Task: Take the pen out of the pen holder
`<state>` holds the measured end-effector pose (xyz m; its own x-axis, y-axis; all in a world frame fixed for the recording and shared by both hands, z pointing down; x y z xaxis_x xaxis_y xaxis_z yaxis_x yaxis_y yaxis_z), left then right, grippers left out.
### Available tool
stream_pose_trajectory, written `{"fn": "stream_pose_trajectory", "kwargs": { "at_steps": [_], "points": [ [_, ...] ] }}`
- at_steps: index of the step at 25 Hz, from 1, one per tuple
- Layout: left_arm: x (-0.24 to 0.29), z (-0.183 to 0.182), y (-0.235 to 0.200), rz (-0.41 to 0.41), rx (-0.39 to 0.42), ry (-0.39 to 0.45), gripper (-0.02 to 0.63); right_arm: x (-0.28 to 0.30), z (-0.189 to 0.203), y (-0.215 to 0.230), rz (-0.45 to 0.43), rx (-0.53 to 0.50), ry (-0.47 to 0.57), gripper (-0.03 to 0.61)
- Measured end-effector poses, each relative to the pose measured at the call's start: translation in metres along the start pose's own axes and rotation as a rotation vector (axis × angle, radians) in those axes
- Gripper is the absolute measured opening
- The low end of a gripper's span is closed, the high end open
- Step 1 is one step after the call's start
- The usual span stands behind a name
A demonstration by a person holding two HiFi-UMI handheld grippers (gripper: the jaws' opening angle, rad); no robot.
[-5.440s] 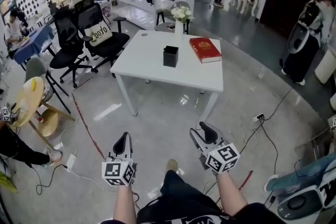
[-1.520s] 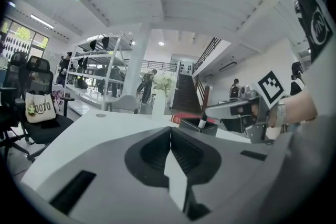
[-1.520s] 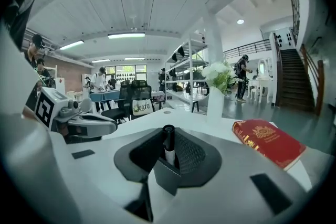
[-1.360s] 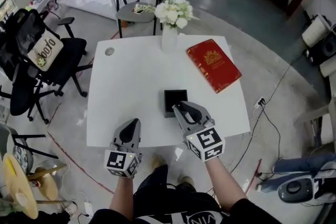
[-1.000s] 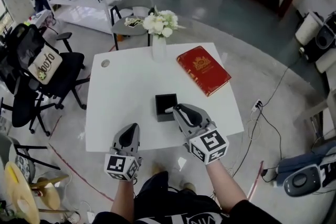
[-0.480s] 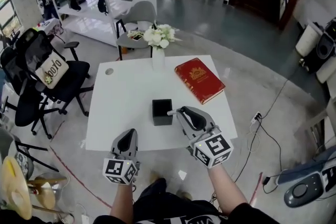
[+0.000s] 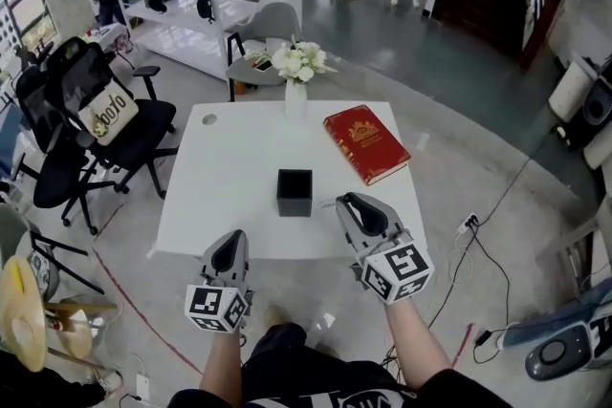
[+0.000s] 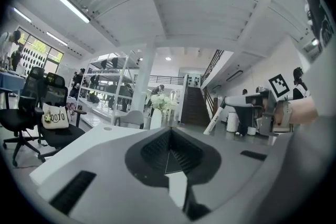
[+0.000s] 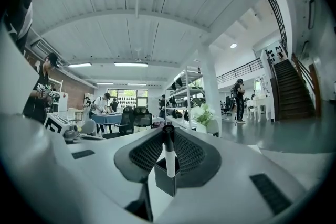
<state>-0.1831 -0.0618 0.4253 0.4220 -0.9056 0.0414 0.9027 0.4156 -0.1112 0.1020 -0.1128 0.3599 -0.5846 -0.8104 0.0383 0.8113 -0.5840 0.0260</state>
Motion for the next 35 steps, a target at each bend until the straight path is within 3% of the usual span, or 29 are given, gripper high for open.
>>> {"fn": "stream_pose_trajectory", "kwargs": {
  "at_steps": [22,35],
  "points": [
    [-0.045,0.005,0.04,-0.106,0.001,0.014,0.005,-0.052,0.036,0.012,-0.02,0.024,-0.093,0.078],
    [-0.05,0.009,0.054,-0.12,0.0,0.019,0.005,-0.066,0.044,0.017,-0.036,0.033,-0.106,0.079]
  ]
}}
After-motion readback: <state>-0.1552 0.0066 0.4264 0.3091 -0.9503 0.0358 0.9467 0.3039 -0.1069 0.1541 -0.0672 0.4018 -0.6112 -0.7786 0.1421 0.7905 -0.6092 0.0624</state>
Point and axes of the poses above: the fingertips, and each gripper's own axes: x forward along the fingers, y to its right, z out of its underside, the point moved 9 cm from there along -x, backward along the fingers, and after that the axes turned 3 degrees about z, right-handed, at the moved point
